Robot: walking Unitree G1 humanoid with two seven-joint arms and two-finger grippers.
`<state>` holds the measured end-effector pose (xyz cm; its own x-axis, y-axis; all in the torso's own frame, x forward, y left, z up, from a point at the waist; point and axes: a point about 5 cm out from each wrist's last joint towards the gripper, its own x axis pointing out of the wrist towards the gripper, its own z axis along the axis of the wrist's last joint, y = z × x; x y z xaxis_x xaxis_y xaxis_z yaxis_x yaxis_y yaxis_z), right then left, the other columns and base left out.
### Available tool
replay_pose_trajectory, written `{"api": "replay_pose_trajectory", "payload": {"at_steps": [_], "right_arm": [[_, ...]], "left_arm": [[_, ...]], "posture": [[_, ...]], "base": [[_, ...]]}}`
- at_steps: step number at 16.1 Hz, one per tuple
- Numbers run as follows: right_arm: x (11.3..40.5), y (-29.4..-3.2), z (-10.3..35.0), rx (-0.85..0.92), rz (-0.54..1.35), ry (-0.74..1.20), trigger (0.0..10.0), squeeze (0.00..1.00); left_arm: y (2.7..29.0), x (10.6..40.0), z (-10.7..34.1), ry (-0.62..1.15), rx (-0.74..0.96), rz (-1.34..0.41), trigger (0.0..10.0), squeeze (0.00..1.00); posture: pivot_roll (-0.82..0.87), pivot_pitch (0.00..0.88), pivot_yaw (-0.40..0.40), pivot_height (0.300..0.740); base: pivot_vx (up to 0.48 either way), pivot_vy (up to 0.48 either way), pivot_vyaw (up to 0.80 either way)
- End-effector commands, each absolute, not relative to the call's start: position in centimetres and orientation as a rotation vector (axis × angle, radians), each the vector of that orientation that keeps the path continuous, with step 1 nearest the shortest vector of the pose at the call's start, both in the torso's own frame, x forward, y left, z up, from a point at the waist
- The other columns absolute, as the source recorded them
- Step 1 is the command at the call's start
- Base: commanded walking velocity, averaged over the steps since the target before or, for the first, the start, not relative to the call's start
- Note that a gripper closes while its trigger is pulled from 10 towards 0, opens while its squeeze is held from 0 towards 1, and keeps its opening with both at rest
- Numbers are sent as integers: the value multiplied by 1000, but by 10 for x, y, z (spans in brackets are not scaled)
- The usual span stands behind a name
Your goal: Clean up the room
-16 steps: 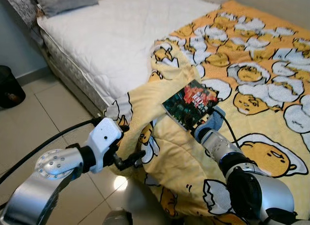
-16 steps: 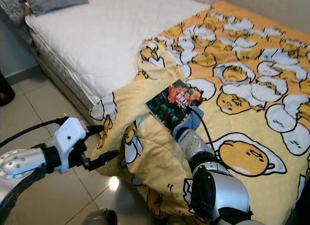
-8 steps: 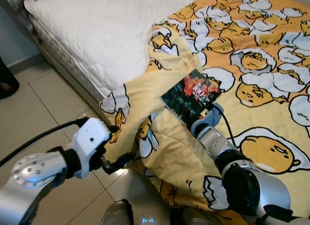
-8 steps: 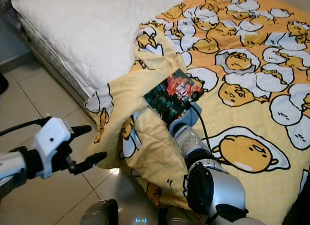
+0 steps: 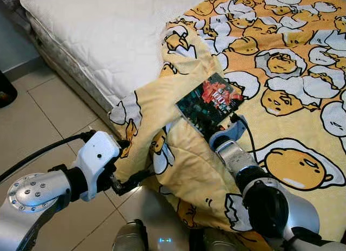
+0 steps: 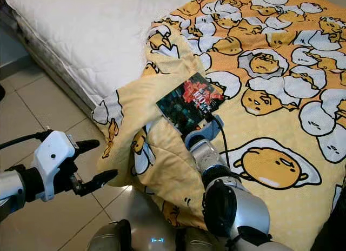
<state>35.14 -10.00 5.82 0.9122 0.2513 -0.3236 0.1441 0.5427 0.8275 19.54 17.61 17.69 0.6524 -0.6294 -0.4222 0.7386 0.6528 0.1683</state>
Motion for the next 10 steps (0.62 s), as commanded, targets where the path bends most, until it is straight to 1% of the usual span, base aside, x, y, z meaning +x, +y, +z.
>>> {"api": "replay_pose_trajectory", "payload": {"at_steps": [1,3,6,8,9,10], "right_arm": [[348,-80,58,1047,139,478,10000,0],[346,-72,58,1072,175,472,10000,0],[343,-71,54,1073,143,491,10000,0],[333,-72,37,933,65,583,10000,0],[332,-74,35,916,48,592,10000,0],[332,-77,34,961,-11,574,10000,0]], "left_arm": [[176,192,180,342,351,-791,10000,776],[177,189,182,342,351,-780,10000,773],[179,187,183,346,352,-769,10000,773],[177,184,183,351,351,-765,10000,773],[177,183,183,352,350,-765,10000,773],[176,182,183,355,348,-759,10000,773]], "posture": [[333,222,-36,740],[346,223,-43,740],[354,228,-49,740],[363,225,-47,740],[366,226,-47,740],[375,230,-45,740]], "base": [[0,0,0],[0,0,0],[0,0,0],[0,0,0],[0,0,0],[0,0,0]]}}
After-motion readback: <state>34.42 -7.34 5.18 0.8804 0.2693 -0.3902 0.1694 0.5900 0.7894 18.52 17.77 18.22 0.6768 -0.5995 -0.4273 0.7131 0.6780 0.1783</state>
